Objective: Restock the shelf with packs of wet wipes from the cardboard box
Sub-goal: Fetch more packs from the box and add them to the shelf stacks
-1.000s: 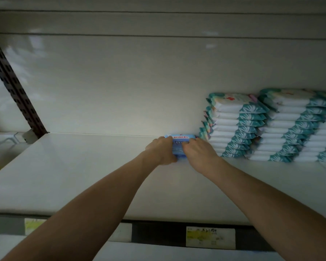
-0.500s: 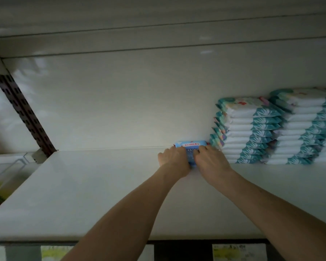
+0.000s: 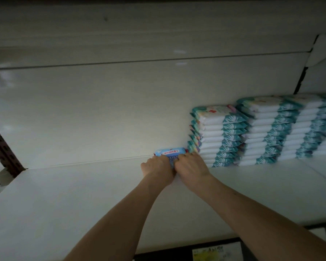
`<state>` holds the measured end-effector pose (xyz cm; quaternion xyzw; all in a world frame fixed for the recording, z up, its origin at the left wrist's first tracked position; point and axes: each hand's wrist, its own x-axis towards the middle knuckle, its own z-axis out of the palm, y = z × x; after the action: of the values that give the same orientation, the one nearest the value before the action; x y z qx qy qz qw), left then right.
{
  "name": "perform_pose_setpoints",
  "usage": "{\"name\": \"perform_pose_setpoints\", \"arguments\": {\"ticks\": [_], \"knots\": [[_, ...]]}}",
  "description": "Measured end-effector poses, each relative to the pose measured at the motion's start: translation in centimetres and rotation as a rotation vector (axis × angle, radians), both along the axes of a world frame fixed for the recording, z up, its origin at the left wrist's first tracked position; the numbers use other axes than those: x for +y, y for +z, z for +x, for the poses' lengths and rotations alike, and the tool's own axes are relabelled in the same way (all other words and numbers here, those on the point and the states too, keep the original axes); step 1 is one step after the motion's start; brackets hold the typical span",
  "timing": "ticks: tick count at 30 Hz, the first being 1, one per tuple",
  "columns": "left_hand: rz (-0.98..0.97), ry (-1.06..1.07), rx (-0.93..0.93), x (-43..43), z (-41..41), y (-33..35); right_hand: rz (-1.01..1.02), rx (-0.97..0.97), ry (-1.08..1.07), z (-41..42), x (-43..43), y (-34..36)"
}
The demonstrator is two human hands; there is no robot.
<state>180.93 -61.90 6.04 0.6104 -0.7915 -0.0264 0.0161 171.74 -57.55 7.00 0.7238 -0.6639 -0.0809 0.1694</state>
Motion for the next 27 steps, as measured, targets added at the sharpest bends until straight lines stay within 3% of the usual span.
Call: {"name": "perform_pose_setpoints", "arguments": {"ticks": [27], "knots": [[-0.012, -0.021, -0.081, 5.1, -0.6, 2.3, -0.029, -0.159, 0.127, -1.6, 6.1, 1.8]]}}
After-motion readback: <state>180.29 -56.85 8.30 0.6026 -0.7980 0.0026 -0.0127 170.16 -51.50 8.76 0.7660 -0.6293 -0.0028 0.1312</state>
